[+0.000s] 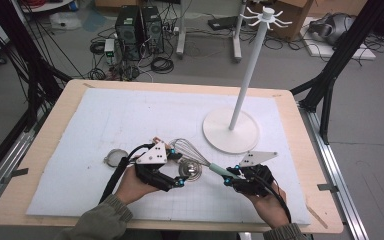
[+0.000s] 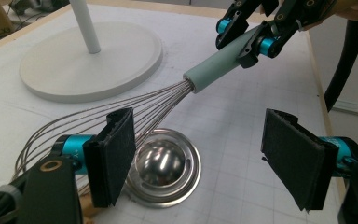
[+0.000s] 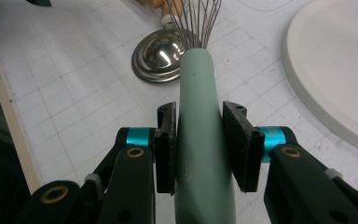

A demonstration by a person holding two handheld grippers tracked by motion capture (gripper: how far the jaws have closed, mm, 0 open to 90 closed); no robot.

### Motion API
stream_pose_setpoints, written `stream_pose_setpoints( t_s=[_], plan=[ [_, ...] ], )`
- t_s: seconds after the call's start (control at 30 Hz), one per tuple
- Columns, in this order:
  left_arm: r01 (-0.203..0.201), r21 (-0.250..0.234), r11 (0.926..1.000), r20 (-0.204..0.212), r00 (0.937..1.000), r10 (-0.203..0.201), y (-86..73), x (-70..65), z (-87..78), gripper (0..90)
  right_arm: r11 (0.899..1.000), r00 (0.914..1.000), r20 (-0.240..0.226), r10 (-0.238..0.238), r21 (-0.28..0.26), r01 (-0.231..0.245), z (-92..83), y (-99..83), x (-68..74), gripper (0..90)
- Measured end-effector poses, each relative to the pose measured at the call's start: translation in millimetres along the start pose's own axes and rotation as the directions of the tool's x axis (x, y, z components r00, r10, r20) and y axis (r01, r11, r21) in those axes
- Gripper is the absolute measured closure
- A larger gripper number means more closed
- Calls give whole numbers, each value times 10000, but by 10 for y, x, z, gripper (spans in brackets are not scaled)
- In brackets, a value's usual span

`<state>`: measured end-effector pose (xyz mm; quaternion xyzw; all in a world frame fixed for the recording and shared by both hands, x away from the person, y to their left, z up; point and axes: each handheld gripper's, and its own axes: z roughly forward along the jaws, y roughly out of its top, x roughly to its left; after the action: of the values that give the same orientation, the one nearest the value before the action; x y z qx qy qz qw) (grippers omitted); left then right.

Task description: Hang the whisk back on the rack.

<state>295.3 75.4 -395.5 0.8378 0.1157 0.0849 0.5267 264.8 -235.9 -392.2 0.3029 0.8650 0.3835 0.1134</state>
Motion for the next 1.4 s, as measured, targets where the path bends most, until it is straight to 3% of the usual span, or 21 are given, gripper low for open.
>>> stream_pose_setpoints(
  t_s=[0.23, 0.57, 0.87, 1.27, 1.4],
  plan=[
    [-187, -76, 9998, 289, 9994, 189, 64, -7, 167, 305, 9996, 9995, 128, -283, 69, 282, -17, 72, 79, 666],
    [-416, -140, 9990, 375, 9984, 421, 103, 2, 406, 351, 9974, 9973, 295, -674, 279, 665, -59, 200, 143, 666],
    [-749, -58, 9972, 483, 9960, 751, 185, -9, 505, 366, 9934, 9943, 375, -1002, 593, 978, -89, 350, 196, 666],
    [-1168, 235, 9929, 338, 9927, 1160, 253, -19, 661, 412, 9788, 9823, 497, -1805, 1075, 1744, -135, 577, 272, 666],
    [-1440, 266, 9892, 331, 9892, 1431, 272, -18, 678, 477, 9741, 9775, 570, -2030, 1138, 1956, -132, 612, 317, 665]
  ],
)
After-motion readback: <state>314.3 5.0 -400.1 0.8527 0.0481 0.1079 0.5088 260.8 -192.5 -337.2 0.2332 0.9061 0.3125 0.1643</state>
